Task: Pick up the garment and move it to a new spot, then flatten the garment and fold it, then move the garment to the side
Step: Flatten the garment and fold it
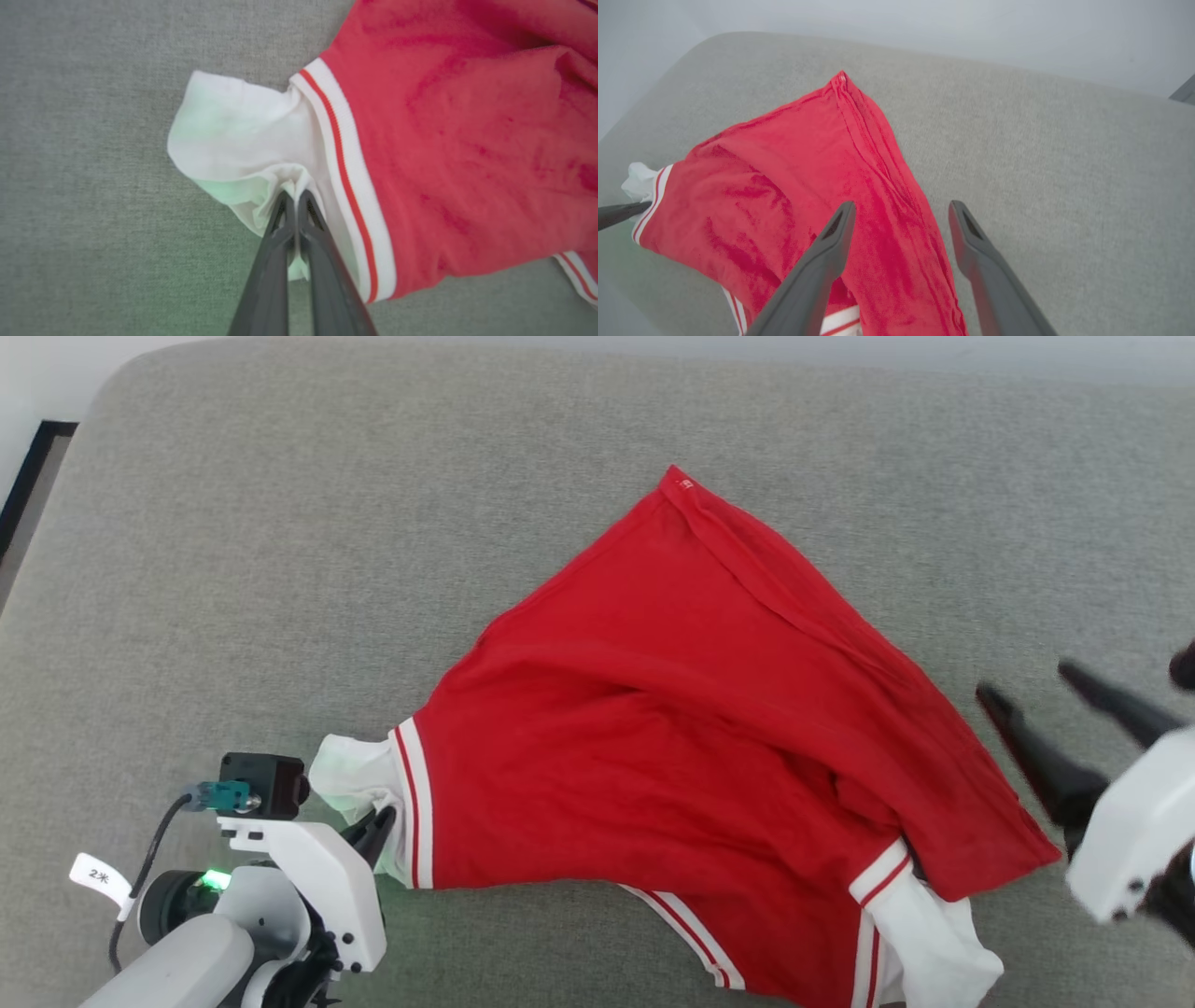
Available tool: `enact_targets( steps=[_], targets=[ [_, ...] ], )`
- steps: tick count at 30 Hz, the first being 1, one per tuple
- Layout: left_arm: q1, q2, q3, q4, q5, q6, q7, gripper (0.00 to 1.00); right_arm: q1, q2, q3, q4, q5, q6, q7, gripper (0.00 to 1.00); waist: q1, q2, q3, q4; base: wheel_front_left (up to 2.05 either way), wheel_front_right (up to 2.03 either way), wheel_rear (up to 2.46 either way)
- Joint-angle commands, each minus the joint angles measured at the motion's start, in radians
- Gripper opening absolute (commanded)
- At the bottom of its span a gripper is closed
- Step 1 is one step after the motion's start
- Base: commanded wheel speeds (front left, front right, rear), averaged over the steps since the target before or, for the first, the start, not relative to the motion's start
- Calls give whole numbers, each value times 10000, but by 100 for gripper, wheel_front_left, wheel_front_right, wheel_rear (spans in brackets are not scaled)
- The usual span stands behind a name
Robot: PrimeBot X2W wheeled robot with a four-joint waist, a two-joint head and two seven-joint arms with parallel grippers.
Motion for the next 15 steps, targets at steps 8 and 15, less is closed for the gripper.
enact_targets(
  steps=[8, 15],
  targets=[
    [-365, -359, -191, -57, 199, -120, 0, 0, -2422, -368, 923, 2149, -141, -3, -1686, 100, 0, 0, 273, 693, 0, 0, 0],
    [-922, -950, -486, 141, 496, -394, -12, 0, -4825, -1022, 2402, 5473, 136, -3, -2774, 100, 0, 0, 660, 1607, 0, 0, 0]
  ],
)
